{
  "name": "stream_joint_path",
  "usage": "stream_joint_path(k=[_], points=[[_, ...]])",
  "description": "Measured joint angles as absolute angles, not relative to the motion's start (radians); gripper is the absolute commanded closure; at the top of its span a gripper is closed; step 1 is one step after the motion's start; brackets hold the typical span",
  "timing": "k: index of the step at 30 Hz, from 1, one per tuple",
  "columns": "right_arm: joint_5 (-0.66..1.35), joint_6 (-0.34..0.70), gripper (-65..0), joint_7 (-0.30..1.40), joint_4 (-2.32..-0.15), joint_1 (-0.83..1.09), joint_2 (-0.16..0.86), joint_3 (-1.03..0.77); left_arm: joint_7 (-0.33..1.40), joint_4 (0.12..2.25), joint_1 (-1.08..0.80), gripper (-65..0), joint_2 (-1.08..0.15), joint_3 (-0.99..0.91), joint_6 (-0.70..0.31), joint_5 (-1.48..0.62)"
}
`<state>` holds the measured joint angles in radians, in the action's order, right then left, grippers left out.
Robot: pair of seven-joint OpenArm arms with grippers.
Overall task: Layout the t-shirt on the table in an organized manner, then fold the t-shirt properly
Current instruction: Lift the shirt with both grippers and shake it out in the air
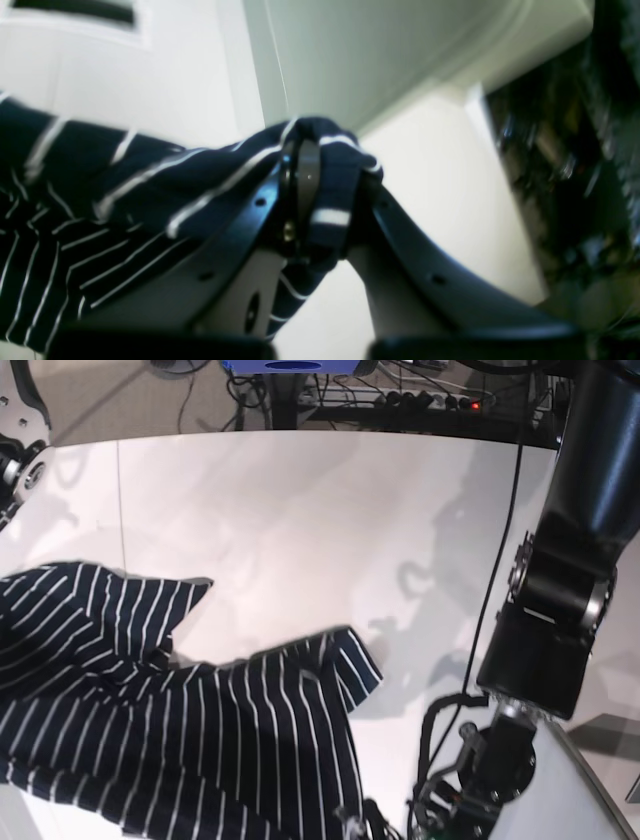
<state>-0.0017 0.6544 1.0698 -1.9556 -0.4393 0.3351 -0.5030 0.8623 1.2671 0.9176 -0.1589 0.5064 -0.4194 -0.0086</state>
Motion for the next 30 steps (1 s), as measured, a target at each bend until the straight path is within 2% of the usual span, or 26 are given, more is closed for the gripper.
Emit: stream_joint_path(k=[10, 14, 19, 24, 30], points=[[-0.004, 0.655, -2.3, 1.069, -1.933, -0.634, 0.341, -0.459, 0.864, 1.287, 1.073, 0.0, -0.191, 0.322, -0.421, 0.000], [-0.005, 0.660, -2.3, 1.072, -1.935, -0.681, 0.342, -0.446, 0.858, 1.296, 1.089, 0.0, -0.219, 0.327, -0.427, -0.012], [-0.004, 0.663, -2.3, 1.067, -1.935, -0.733, 0.412, -0.303, 0.866, 1.286, 1.100, 0.0, -0.242, 0.329, -0.428, -0.012], [0.003, 0.659, -2.3, 1.002, -1.934, -0.778, 0.435, -0.228, 0.864, 1.283, 1.172, 0.0, -0.253, 0.329, -0.428, -0.009], [0.001, 0.662, -2.3, 1.005, -1.821, -0.858, 0.463, -0.213, 0.850, 1.234, 1.266, 0.0, -0.273, 0.329, -0.428, -0.013]])
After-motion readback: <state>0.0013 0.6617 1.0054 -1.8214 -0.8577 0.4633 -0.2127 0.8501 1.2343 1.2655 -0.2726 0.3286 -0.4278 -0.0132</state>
